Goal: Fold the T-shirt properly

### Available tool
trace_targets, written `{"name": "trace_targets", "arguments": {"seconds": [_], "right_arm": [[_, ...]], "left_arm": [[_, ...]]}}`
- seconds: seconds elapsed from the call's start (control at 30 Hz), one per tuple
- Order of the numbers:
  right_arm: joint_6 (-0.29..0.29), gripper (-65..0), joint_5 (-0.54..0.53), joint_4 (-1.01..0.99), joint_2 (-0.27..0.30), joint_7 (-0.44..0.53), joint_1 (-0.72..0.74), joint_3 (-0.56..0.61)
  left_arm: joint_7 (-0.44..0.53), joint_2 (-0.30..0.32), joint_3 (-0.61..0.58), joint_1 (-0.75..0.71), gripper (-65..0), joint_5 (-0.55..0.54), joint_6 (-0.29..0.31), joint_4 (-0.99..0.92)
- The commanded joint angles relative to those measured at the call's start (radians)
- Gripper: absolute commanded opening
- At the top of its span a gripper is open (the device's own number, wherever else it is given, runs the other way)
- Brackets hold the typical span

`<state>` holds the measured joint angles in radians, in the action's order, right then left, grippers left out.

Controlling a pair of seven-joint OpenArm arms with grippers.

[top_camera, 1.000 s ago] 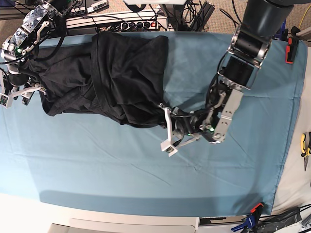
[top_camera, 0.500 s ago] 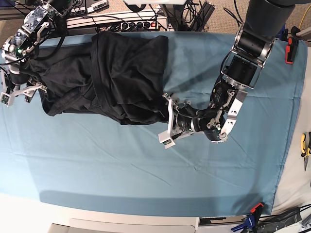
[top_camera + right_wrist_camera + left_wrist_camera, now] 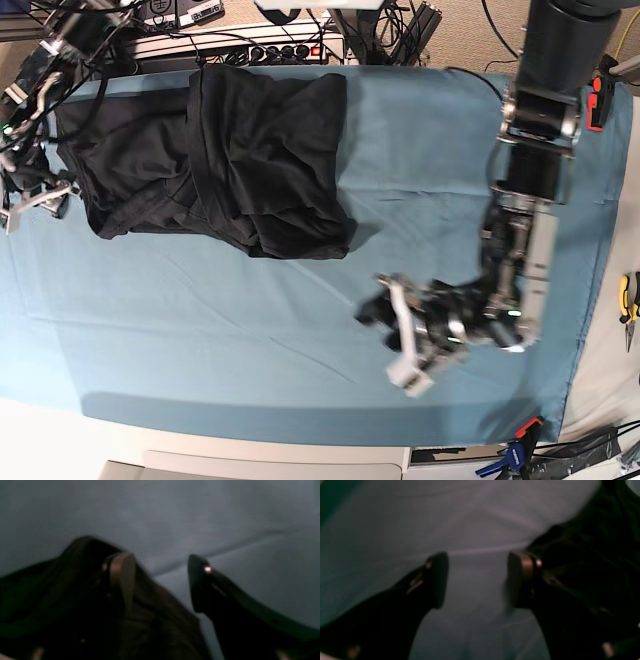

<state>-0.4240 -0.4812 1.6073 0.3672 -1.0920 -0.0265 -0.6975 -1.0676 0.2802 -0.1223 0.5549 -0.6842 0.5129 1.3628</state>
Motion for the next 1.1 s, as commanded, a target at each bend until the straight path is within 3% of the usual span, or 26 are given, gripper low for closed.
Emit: {"name": "trace_targets", "arguments": {"seconds": [0.0, 0.23, 0.53, 0.77, 0.93, 1.07], "right_arm": [[-0.018, -28.4, -0.043, -0.012, 0.04, 0.013, 0.014, -0.004], [-0.097, -26.5, -0.283, -0.186, 0.13, -0.063, 0.016, -0.004], [-0.199, -26.5, -0.424, -0.39, 0.219, -0.189, 0.016, -0.004], [-0.238, -26.5, -0.472, -0.526, 0.307, -0.187, 0.016, -0.004], [-0.254, -26.5, -0.479, -0.587, 0.309, -0.187, 0.019, 0.012], [-0.254, -26.5, -0.522, -0.647, 0.308, -0.182, 0.026, 0.098]], "left_arm": [[0.013, 0.031, 0.026, 0.027, -26.8, -0.008, 0.0, 0.015], [0.017, 0.229, 0.098, 0.022, -26.8, -0.021, 0.0, 0.015], [0.029, 0.402, 0.256, 0.022, -26.8, -0.097, 0.001, 0.015], [0.029, 0.448, 0.304, 0.022, -26.8, -0.106, 0.005, 0.015], [0.037, 0.443, 0.304, 0.021, -26.8, -0.106, 0.005, 0.015], [0.04, 0.44, 0.304, 0.021, -26.8, -0.106, 0.005, 0.015]]}}
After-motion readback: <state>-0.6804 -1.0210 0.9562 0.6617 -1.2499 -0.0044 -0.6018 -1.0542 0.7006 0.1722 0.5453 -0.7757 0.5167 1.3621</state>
